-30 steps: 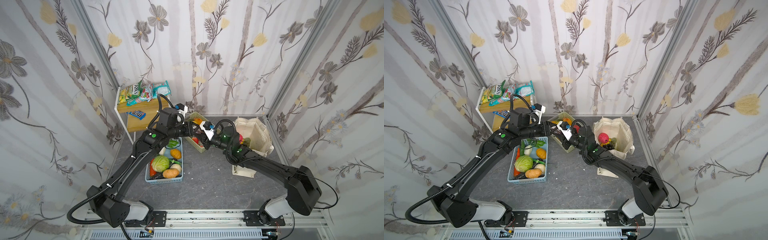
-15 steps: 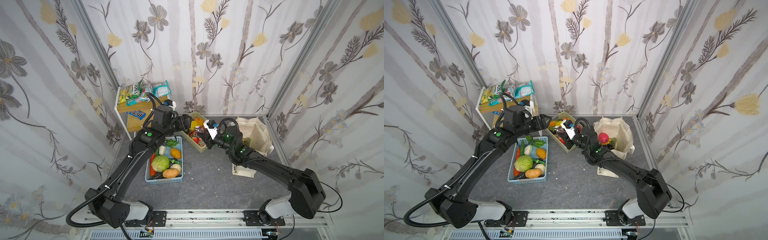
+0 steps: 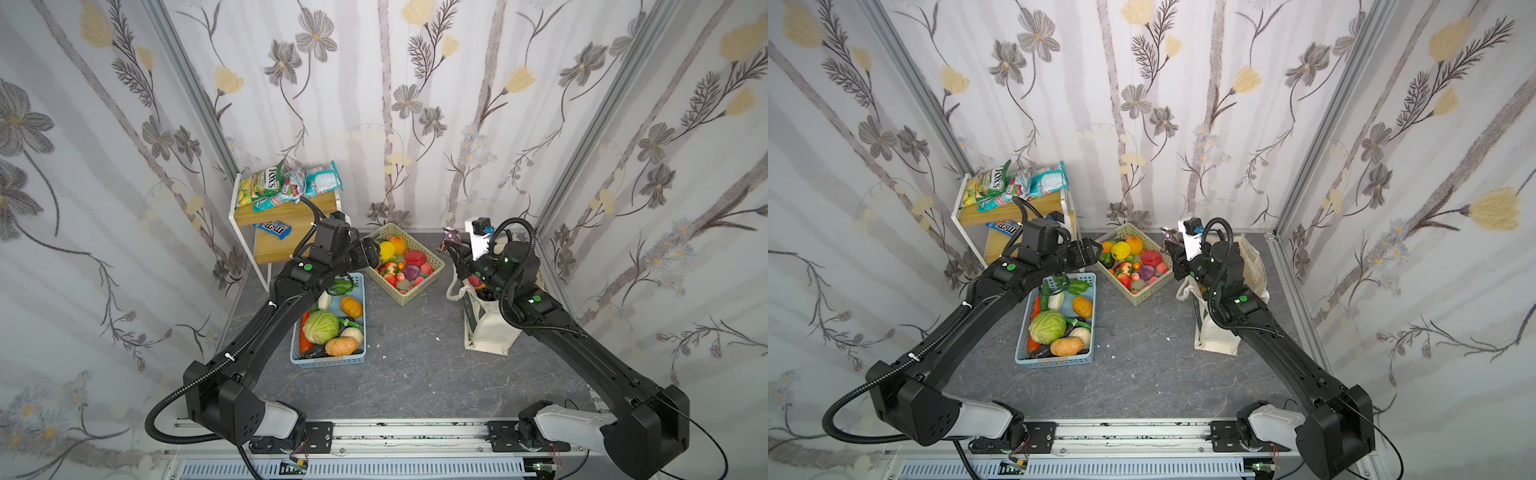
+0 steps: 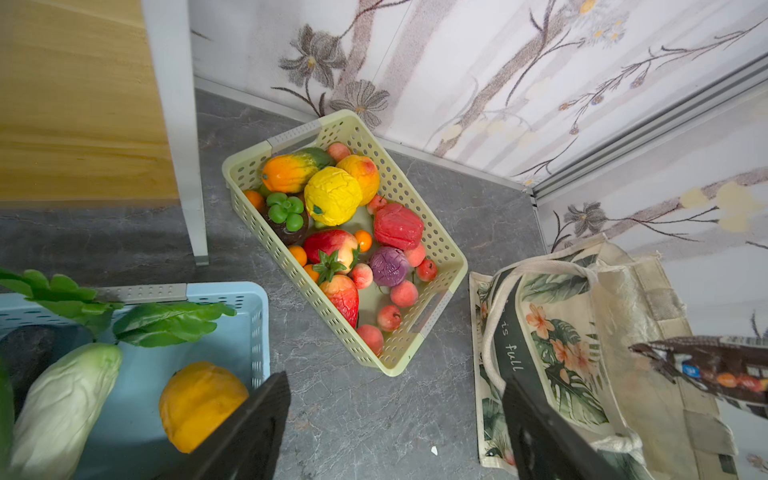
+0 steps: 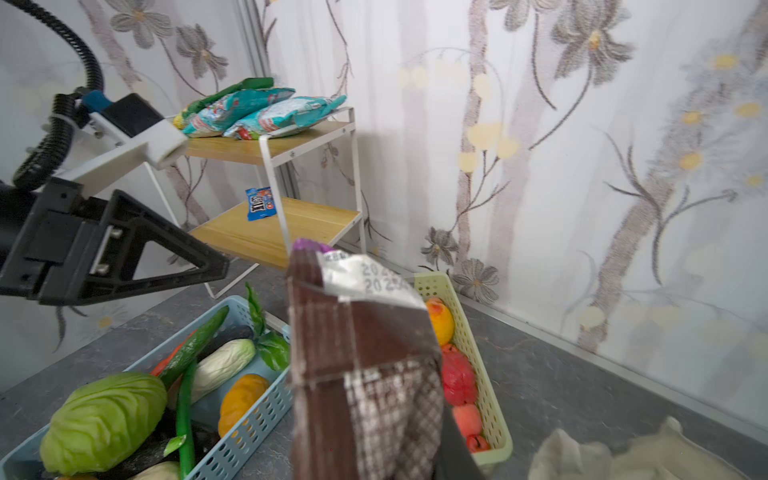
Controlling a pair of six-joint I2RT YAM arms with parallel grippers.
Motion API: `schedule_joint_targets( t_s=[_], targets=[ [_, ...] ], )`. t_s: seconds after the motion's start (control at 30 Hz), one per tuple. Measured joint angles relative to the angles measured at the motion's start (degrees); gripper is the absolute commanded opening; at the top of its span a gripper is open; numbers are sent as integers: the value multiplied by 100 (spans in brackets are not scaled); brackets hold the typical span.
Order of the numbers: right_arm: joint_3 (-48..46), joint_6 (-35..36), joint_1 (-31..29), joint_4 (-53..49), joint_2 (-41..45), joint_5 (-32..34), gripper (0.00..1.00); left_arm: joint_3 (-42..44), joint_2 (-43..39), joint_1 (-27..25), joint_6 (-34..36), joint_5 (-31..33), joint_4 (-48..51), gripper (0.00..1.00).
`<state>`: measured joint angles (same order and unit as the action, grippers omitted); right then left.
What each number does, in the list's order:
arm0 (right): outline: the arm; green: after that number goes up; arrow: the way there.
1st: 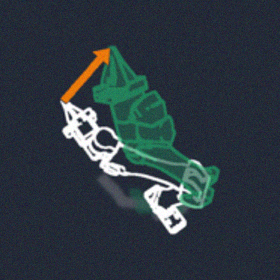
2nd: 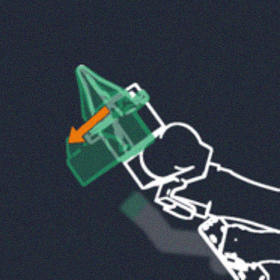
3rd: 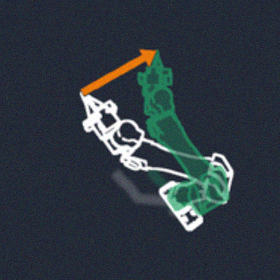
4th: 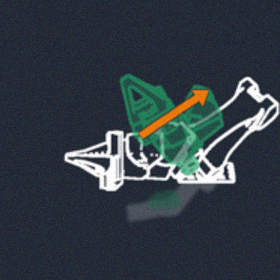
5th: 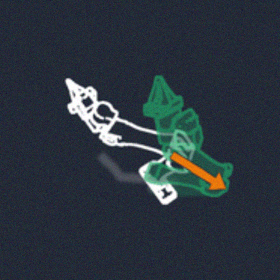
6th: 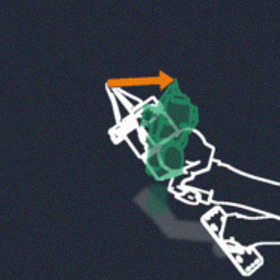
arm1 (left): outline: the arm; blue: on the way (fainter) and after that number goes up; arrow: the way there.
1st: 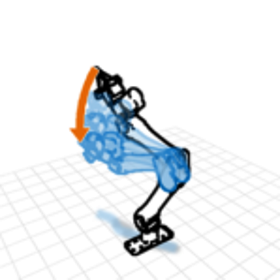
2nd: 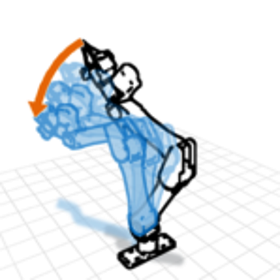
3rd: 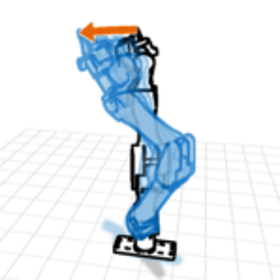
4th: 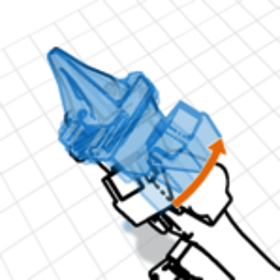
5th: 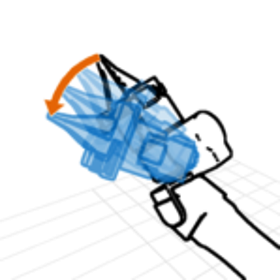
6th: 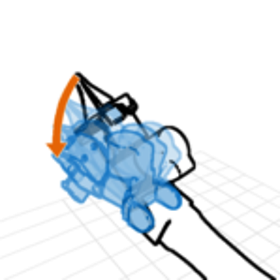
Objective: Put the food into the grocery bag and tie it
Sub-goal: 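Lower the chocolate bar into the tote bag and open the right gripper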
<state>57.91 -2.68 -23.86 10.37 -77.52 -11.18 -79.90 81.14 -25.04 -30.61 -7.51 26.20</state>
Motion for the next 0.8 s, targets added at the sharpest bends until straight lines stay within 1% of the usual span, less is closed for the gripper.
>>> schedule_joint_targets(
  t_s=[0.17, 0.3, 0.4, 0.6, 0.8],
  targets=[
    [-389, -363, 778, -332, 330, 437, 22, 2, 31, -2, 2, -11, -42, 83],
    [-699, -789, 1346, -531, 363, 555, 22, 11, 28, -2, 17, -20, -66, 83],
    [-907, -1064, 1622, -667, 310, 555, 24, 35, 15, -2, 48, -15, -72, 83],
    [-931, -1362, 1788, -817, -118, 361, 26, 96, -35, 2, 118, 15, -79, 83],
    [-474, -1379, 1794, -1252, -841, 155, 28, 195, -162, 42, 216, 151, -72, 84]
  ],
)
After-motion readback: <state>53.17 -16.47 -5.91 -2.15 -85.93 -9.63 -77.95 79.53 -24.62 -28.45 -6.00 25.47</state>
